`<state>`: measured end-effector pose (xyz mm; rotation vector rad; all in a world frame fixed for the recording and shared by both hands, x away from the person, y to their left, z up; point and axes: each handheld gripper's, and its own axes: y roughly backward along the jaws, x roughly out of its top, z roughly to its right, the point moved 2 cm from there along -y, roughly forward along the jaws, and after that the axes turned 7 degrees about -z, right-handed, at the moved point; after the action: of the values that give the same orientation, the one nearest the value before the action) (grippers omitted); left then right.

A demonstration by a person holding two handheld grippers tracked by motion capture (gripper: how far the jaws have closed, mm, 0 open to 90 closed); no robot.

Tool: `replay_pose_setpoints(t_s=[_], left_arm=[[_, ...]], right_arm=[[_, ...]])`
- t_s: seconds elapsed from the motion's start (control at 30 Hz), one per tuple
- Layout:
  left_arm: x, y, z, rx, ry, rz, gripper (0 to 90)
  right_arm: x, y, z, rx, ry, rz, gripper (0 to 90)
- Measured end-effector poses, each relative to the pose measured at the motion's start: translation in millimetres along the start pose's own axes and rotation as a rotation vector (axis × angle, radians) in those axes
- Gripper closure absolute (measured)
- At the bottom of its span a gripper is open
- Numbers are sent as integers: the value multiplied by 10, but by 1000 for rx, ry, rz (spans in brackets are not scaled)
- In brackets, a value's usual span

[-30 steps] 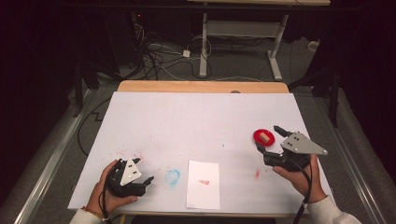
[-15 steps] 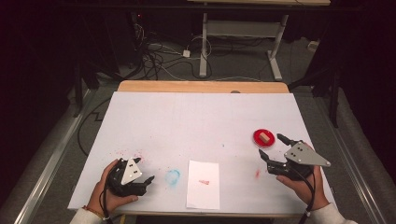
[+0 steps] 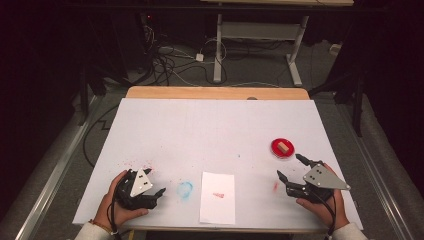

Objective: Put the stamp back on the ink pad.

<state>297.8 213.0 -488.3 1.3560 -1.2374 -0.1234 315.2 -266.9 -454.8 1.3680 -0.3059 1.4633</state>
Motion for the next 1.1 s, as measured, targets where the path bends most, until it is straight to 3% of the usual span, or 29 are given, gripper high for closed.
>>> replay_pose_setpoints(t_s=[0.33, 1.1], left_arm=[[-9, 15, 8, 11, -1, -5, 215], [-20, 41, 38, 7, -2, 4, 216]], right_arm=[[-178, -34, -53, 10, -25, 1, 238], [-132, -3, -95, 21, -9, 27, 239]])
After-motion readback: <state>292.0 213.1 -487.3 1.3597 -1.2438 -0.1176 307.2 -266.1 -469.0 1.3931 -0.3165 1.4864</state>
